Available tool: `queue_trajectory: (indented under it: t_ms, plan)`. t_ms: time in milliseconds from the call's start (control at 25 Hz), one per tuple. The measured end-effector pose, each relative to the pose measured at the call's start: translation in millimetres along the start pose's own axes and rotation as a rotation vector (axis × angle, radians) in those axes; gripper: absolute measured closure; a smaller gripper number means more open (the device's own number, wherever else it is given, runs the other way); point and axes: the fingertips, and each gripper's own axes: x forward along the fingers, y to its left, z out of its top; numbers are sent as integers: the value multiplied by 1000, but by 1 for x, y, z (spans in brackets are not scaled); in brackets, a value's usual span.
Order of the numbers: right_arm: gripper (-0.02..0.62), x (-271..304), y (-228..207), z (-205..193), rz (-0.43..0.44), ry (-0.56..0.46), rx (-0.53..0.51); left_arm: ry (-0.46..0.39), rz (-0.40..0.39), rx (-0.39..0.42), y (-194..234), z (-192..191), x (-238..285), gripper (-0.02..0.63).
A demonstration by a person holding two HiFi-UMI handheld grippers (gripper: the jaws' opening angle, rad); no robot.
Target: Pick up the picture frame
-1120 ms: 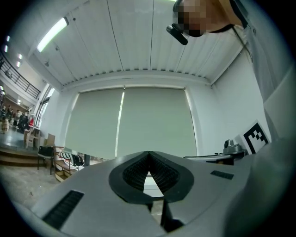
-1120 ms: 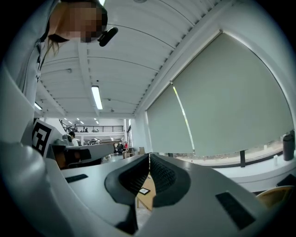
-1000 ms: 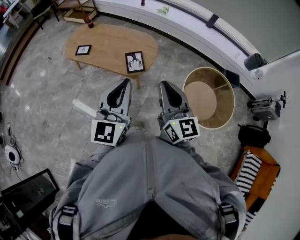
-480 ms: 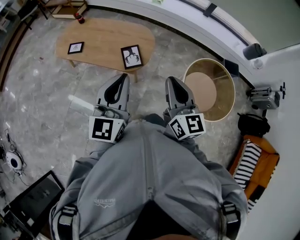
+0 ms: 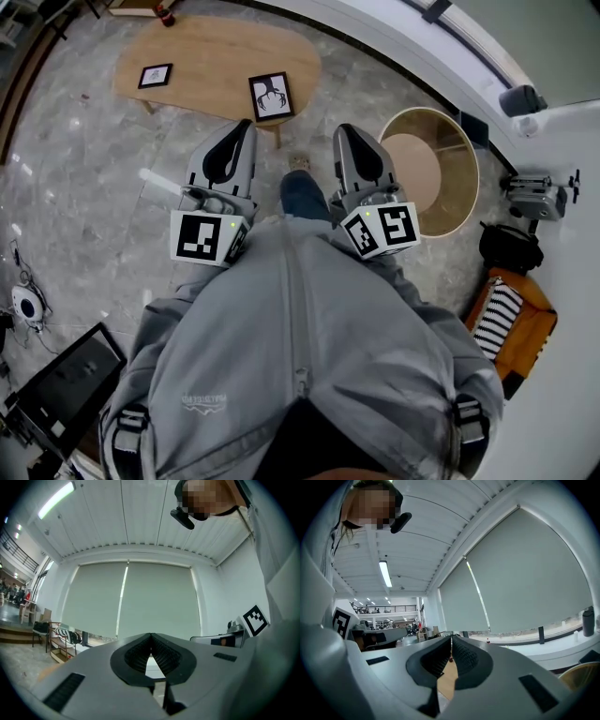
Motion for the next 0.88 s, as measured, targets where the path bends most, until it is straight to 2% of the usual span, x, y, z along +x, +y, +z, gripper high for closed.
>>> queue_trajectory:
  t_ms: [200, 600, 880]
  plan:
    - [563, 55, -23, 0, 51, 10, 9, -1, 56, -8, 33, -5, 38, 588]
    - [563, 197, -97, -1, 152, 85, 22, 32, 147, -36, 104, -21, 162, 588]
    - [563, 268, -134, 4, 233, 119, 27, 36, 221, -45, 139, -26, 228, 588]
